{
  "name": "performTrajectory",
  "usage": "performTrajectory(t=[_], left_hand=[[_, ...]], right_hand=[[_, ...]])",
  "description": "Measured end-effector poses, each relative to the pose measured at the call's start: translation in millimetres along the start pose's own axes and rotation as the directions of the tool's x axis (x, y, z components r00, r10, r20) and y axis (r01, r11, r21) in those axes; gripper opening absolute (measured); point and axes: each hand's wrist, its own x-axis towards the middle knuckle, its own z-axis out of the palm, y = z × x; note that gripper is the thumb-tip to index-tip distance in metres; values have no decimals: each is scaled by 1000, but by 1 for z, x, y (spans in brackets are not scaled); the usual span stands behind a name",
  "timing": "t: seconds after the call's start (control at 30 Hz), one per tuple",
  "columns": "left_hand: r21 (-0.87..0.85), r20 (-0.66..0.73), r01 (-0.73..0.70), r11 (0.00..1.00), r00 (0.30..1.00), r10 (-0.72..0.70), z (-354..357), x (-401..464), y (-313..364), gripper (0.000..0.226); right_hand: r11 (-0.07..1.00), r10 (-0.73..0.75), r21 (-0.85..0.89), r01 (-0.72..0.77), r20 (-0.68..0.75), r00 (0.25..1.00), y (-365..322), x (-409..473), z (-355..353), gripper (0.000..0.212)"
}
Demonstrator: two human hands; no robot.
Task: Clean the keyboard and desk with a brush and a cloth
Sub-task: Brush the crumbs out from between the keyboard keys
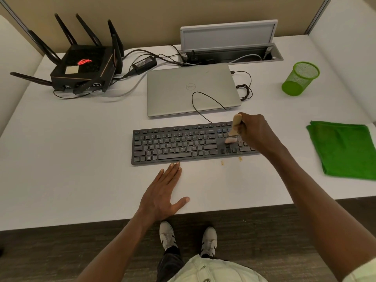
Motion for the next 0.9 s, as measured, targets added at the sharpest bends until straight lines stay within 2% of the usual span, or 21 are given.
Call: performTrajectory(t=[0.13,0.3,0.47,0.67,0.8,0.9], left_hand=[[-3,19,1,1000,1000,-1,-1,0,0,94],[-12,9,2,1000,1000,-2,0,0,0,94],[-7,5,0,1000,1000,0,0,0,0,95],[-13,9,5,1000,1000,-4,-1,0,1,94],[-15,7,3,1000,1000,-3,-1,0,1,94],[-13,6,1,1000,1000,-1,0,0,0,94]], right_hand=[[999,13,49,-14,23,1000,-12,0,4,18],[985,139,-104,-135,33,990,-8,-7,-1,9],[958,285,9,-286,-117,951,-11,-8,1,15],[912,393,-113,-394,-33,919,-13,-17,2,28],[927,367,-49,-373,-98,925,-26,-7,-5,23],[939,342,23,-342,-133,930,-38,-9,2,28]])
